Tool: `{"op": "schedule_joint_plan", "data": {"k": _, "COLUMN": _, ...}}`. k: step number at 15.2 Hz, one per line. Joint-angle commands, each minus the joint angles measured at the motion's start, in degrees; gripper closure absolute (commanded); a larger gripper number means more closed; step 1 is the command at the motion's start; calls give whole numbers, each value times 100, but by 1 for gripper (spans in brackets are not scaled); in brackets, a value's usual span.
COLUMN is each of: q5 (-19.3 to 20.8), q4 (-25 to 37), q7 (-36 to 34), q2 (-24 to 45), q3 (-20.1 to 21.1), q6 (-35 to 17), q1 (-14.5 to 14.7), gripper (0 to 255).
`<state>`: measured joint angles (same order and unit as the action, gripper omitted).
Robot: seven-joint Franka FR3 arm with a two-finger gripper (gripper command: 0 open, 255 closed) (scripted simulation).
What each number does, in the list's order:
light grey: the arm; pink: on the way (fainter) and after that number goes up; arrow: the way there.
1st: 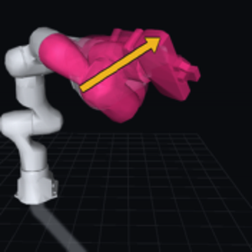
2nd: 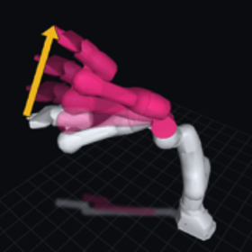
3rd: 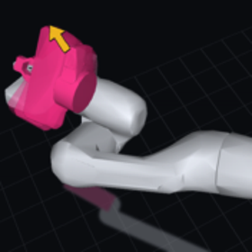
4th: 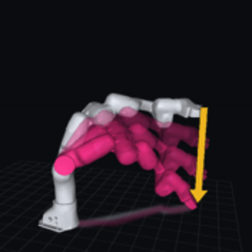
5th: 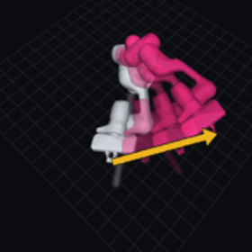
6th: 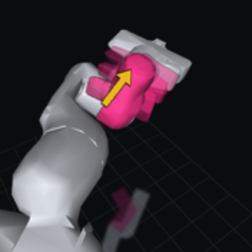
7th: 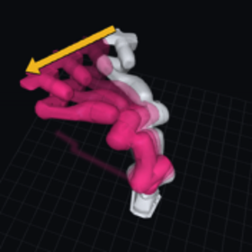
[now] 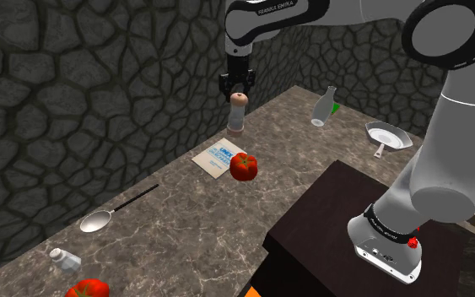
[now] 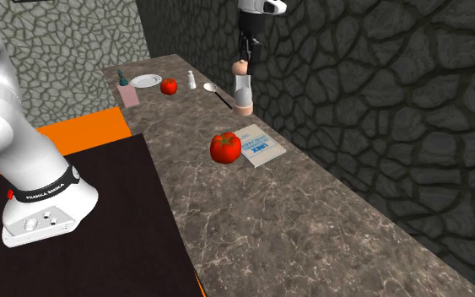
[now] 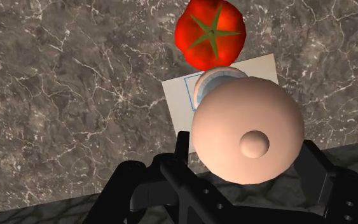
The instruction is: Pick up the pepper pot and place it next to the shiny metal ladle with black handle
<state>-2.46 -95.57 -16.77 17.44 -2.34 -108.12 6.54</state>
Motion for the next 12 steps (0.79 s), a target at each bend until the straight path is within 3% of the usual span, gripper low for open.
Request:
{"op": "schedule_joint_plan", "data": {"k": 1, "q5": 4, "q4": -93, "q7": -225, "q2": 14, "q3": 79, "q6": -117, "q1": 144, "gripper": 255}}
{"op": "schedule_joint_plan", "data": {"k": 12, "q5": 58, "q4": 170, "q7": -1504, "q2": 534, "q3": 514, "q6": -424, "q1": 1000, "gripper": 255}}
